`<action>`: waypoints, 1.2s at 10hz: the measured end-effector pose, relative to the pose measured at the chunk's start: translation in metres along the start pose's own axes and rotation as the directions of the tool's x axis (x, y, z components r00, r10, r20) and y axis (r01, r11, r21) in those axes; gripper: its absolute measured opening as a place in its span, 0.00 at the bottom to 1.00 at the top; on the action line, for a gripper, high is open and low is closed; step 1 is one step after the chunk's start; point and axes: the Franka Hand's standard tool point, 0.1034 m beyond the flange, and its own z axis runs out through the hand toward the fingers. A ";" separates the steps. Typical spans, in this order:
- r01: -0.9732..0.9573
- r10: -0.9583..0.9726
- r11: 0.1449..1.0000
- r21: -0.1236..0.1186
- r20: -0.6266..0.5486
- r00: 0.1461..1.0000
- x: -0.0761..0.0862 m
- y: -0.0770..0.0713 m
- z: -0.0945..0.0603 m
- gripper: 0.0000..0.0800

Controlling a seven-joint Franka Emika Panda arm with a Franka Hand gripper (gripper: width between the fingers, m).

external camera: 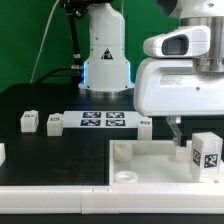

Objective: Assemble one leg

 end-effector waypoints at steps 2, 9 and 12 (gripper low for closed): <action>-0.045 0.045 0.999 0.000 0.000 0.999 0.000 0.000 0.000 0.36; -0.577 0.578 0.816 -0.029 0.015 0.816 -0.004 0.016 0.000 0.36; -0.727 0.727 0.686 -0.042 -0.002 0.686 -0.005 0.026 -0.001 0.38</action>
Offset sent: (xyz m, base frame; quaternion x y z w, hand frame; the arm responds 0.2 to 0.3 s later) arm 0.0000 0.0000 0.0000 0.0000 0.0000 0.0000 1.0000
